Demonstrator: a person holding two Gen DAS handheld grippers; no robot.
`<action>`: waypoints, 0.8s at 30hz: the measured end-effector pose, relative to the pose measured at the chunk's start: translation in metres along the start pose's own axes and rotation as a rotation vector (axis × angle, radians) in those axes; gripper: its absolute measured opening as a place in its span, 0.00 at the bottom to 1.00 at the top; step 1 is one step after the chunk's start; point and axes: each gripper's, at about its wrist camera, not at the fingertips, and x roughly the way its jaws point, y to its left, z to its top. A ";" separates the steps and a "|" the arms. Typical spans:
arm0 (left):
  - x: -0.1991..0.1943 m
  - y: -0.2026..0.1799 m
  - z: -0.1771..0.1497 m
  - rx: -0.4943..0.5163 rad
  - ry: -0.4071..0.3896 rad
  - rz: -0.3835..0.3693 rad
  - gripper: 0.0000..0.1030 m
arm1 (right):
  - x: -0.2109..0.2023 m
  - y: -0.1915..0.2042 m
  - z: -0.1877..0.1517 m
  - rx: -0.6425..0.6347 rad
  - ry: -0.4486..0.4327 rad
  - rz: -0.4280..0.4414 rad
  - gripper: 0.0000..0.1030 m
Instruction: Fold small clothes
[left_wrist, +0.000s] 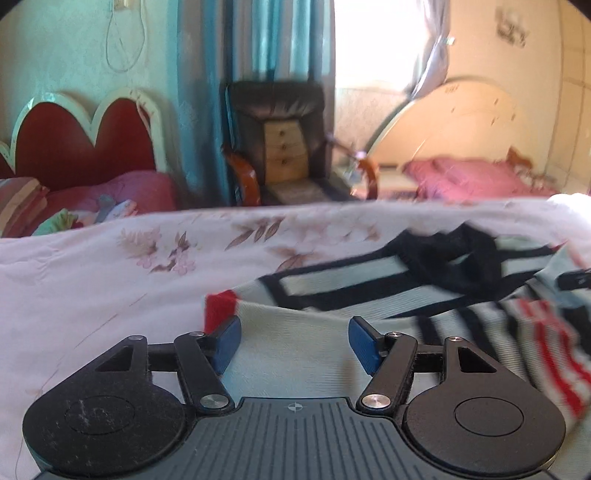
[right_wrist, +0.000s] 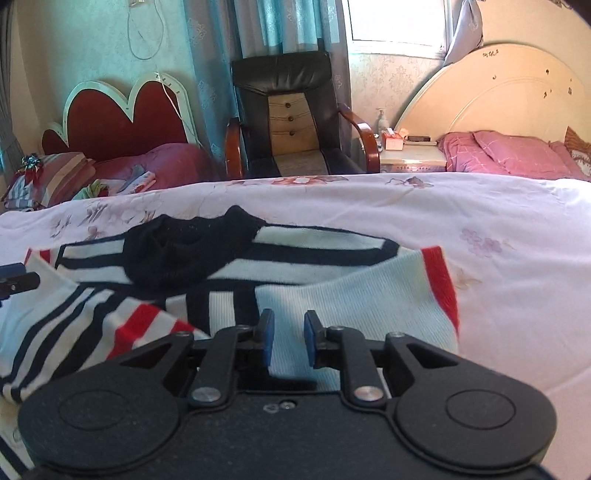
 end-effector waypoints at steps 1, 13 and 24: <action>0.009 0.004 -0.002 -0.013 0.006 0.000 0.65 | 0.007 0.001 0.002 -0.004 0.014 -0.001 0.18; -0.031 -0.036 0.001 -0.073 -0.088 -0.081 0.67 | -0.003 0.014 0.004 -0.028 -0.047 0.050 0.22; -0.015 -0.091 -0.016 0.006 0.000 -0.093 0.70 | 0.014 0.057 -0.012 -0.173 -0.010 0.039 0.22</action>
